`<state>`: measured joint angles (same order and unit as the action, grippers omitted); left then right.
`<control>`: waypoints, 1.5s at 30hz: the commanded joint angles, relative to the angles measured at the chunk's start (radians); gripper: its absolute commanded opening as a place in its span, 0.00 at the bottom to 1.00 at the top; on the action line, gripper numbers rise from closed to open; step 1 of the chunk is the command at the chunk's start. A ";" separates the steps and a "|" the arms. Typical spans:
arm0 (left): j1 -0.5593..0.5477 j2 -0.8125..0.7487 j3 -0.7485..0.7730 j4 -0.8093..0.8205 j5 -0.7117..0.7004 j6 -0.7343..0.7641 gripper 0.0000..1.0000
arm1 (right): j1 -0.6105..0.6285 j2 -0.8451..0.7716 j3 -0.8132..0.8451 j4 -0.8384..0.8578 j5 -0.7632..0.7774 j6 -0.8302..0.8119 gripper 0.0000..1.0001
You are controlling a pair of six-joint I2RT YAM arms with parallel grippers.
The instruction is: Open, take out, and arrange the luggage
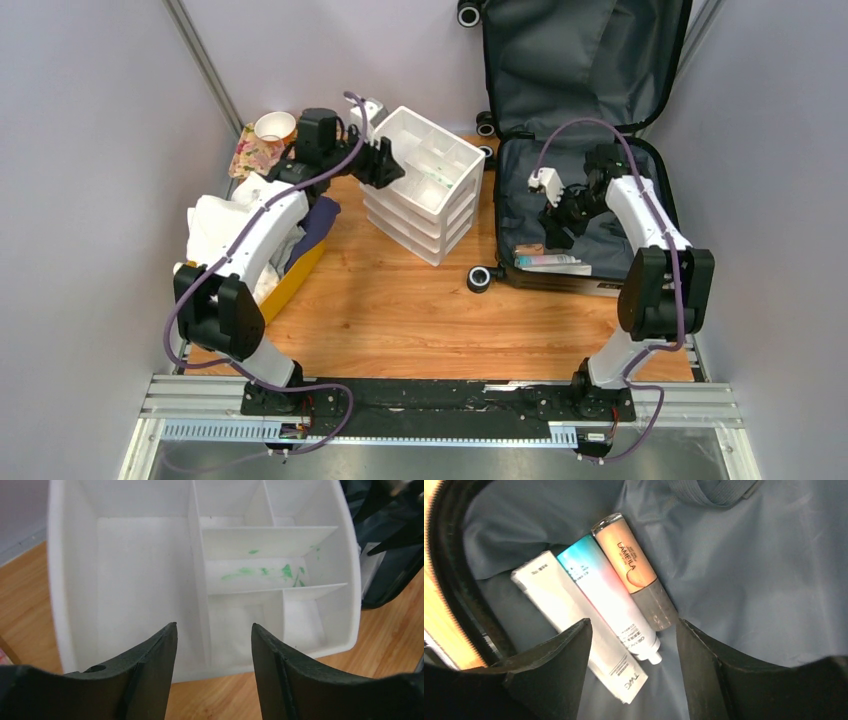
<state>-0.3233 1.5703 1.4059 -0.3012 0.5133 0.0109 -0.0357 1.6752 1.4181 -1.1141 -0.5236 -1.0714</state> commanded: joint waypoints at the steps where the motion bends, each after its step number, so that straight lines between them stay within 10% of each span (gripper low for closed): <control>1: 0.081 -0.010 0.129 -0.030 0.185 -0.006 0.64 | 0.022 0.058 -0.025 0.088 0.028 -0.108 0.66; 19: 0.118 0.010 0.131 0.050 0.169 -0.054 0.62 | 0.128 0.133 -0.234 0.401 0.223 -0.153 0.66; 34: 0.118 0.091 0.254 0.103 0.206 -0.012 0.62 | -0.003 0.047 0.068 0.142 0.085 0.180 0.00; 40: 0.113 0.145 0.338 0.106 0.238 0.024 0.61 | -0.030 0.011 0.087 0.059 -0.024 0.209 0.00; 44: 0.113 0.166 0.357 0.116 0.249 0.006 0.61 | -0.014 0.056 0.079 0.158 0.022 0.270 0.53; 45: 0.115 0.168 0.352 0.120 0.249 -0.005 0.61 | -0.004 0.070 0.087 0.175 0.039 0.307 0.54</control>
<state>-0.2092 1.7222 1.7233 -0.2237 0.7261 0.0044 -0.0666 1.7180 1.4906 -1.0069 -0.4942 -0.8600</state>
